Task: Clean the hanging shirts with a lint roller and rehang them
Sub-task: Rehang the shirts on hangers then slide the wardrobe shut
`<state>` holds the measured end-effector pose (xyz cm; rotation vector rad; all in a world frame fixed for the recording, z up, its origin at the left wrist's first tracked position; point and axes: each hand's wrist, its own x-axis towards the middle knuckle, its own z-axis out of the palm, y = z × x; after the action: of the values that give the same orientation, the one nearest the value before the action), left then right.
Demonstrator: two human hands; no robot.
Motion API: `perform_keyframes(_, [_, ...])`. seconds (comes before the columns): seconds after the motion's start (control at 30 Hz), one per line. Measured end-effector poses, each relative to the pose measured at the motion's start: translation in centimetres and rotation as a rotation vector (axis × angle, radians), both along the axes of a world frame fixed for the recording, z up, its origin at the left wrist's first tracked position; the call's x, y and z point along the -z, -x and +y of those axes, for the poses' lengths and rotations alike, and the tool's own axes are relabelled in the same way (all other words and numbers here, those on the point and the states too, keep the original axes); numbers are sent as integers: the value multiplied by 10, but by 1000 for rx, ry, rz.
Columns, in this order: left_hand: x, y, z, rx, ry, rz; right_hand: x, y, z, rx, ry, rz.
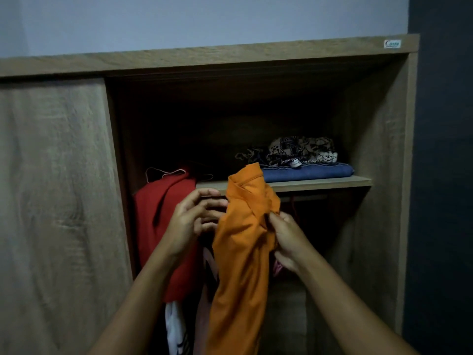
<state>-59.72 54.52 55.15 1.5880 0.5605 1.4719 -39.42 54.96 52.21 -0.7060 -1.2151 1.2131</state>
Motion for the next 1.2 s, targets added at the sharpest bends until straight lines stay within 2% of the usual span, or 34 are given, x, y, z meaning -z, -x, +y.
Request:
perform_keyframes(0.07, [0,3,-6,-50,-71,60,-1,-1,-1,-22,4,-33])
perform_keyframes(0.17, [-3,0,-16,-253,-314,332,-5,-5,-5,-71,18,-121])
perform_keyframes(0.23, [-6,-1,-19,-280,-388,425,-8,-7,-8,-80,15,-194])
perform_keyframes(0.3, [-12,-2,-21,-267,-271,323,-11,-7,-8,-44,4,-215])
perform_keyframes(0.37, [-18,-3,-20,-275,-36,160,-10,-7,-6,8,-17,-211])
perform_keyframes(0.4, [-20,-3,-20,-304,69,182,-8,-6,-5,38,-42,-225])
perform_keyframes(0.5, [-15,1,-16,-290,205,522,0,-2,-8,117,-105,-289])
perform_keyframes(0.57, [-8,3,-13,-298,189,635,6,0,-11,178,-133,-303])
perform_keyframes(0.67, [1,12,0,-501,95,816,14,0,-11,256,-155,-227])
perform_keyframes(0.7, [4,14,2,-454,116,842,16,-1,-12,267,-161,-202])
perform_keyframes(0.8, [16,11,6,-110,289,821,20,-3,-15,285,-190,-200])
perform_keyframes(0.83, [22,10,9,-73,288,823,21,-4,-16,291,-196,-204])
perform_keyframes(0.9, [28,8,16,-108,216,742,24,-5,-17,309,-200,-210])
perform_keyframes(1.0, [21,7,22,-247,104,508,31,-8,-13,332,-211,-230])
perform_keyframes(1.07, [7,4,19,-304,33,388,35,-9,-12,241,-227,-319])
perform_keyframes(1.13, [-8,-4,14,-318,-47,367,35,-8,-16,72,-238,-465])
perform_keyframes(1.2, [-18,-10,10,-314,-161,459,34,-7,-17,103,-256,-559])
